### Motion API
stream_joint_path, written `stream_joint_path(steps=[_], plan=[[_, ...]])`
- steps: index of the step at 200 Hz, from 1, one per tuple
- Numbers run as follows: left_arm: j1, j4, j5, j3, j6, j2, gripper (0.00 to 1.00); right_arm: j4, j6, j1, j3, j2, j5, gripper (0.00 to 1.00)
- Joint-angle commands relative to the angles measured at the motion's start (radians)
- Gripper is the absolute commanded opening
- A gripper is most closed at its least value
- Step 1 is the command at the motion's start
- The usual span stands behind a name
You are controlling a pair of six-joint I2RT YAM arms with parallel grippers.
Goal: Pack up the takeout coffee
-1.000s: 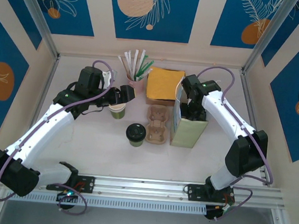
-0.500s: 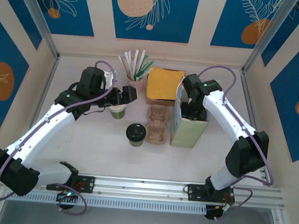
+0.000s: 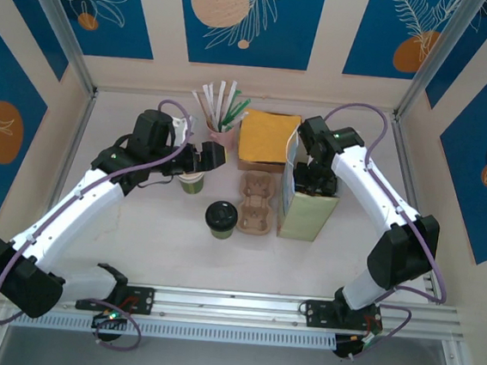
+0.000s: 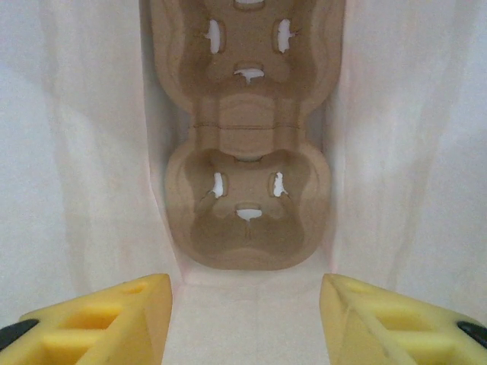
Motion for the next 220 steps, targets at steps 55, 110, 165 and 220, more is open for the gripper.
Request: stream_joint_path(steps=[55, 110, 165, 220], plan=[[-0.017, 0.012, 0.011, 0.014, 0.020, -0.003, 1.00, -0.038, 0.025, -0.006, 0.054, -0.040, 0.017, 0.54], [-0.027, 0.011, 0.002, 0.009, 0.018, -0.012, 1.00, -0.035, 0.027, -0.008, 0.081, -0.062, 0.034, 0.54], [-0.042, 0.004, -0.010, 0.015, 0.017, -0.015, 1.00, -0.028, 0.019, -0.010, 0.106, -0.067, 0.043, 0.53], [-0.058, 0.000, -0.022, 0.026, 0.017, -0.011, 1.00, -0.025, 0.010, -0.009, 0.119, -0.082, 0.050, 0.53]])
